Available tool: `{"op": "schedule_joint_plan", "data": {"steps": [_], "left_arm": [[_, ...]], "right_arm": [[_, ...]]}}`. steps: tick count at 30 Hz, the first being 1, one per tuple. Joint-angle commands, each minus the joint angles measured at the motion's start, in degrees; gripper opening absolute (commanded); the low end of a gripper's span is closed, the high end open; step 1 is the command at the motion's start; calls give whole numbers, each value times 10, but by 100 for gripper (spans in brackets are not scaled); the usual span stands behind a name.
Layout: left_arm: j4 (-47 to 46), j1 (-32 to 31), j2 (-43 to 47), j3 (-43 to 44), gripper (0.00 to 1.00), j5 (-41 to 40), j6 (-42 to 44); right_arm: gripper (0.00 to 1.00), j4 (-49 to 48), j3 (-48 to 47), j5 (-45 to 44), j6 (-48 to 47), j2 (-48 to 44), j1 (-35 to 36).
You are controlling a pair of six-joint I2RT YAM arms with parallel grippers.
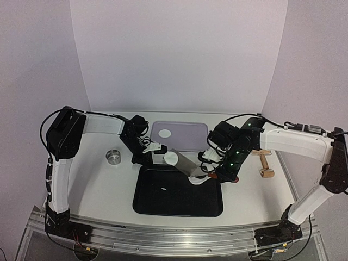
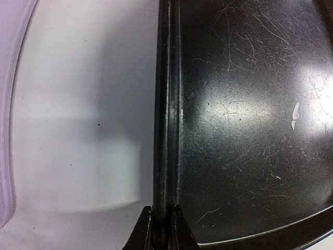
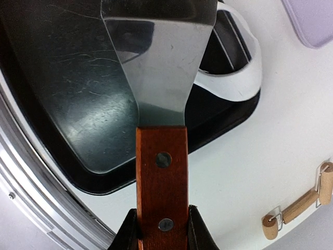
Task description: Roll out the dumpling wrappers from the dough
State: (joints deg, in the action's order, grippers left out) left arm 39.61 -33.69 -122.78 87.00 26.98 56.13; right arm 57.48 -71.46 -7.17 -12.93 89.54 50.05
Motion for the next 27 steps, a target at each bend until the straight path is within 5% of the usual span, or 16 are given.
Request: {"op": "schedule_joint_plan", "data": {"steps": [1, 11, 27], "left_arm": [[-12, -1, 12, 0, 0, -20, -22], [-11, -1, 16, -5, 0, -17, -19], [-21, -1, 29, -5, 23, -20, -21]], "right_arm": [[0, -2, -35, -22, -7, -2, -43], [0, 3, -133, -63, -38, 82, -116], [0, 43, -347, -185, -74, 287, -157]]}}
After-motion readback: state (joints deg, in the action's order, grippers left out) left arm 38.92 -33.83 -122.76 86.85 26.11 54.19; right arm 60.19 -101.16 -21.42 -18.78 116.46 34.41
